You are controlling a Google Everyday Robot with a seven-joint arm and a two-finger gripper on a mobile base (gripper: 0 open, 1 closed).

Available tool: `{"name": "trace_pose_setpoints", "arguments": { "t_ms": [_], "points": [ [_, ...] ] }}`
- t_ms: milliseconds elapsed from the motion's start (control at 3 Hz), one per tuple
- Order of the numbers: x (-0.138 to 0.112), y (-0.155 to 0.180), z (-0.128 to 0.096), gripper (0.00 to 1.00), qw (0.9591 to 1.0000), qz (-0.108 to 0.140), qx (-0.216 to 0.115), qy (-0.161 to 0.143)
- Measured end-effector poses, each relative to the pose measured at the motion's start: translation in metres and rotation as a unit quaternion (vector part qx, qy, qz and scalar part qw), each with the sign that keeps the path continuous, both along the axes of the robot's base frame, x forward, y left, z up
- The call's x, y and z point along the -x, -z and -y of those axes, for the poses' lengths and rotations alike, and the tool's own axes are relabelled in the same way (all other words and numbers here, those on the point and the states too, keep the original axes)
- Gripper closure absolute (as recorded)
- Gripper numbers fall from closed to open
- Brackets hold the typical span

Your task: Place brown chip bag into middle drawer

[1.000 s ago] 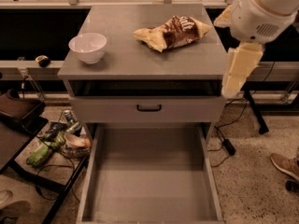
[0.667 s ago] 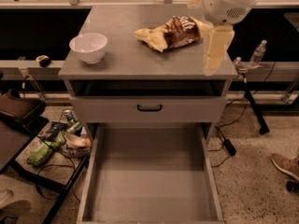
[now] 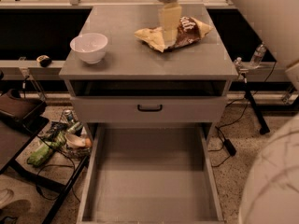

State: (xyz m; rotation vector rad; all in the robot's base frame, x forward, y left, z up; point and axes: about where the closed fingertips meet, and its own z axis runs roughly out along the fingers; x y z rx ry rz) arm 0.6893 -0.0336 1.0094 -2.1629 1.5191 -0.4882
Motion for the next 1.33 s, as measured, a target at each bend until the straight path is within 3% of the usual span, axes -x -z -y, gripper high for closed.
{"name": "trace_pose_setpoints", "arguments": {
  "t_ms": [333,667,1333],
  "points": [
    [0.000,0.001,0.002,0.00,1.0000,-0.001,0.000,0.001],
    [-0.020,0.016,0.003,0.00,1.0000,0.001,-0.002,-0.008],
    [-0.102,0.058,0.021,0.00,0.9994,0.008,0.024,-0.022]
  ]
}}
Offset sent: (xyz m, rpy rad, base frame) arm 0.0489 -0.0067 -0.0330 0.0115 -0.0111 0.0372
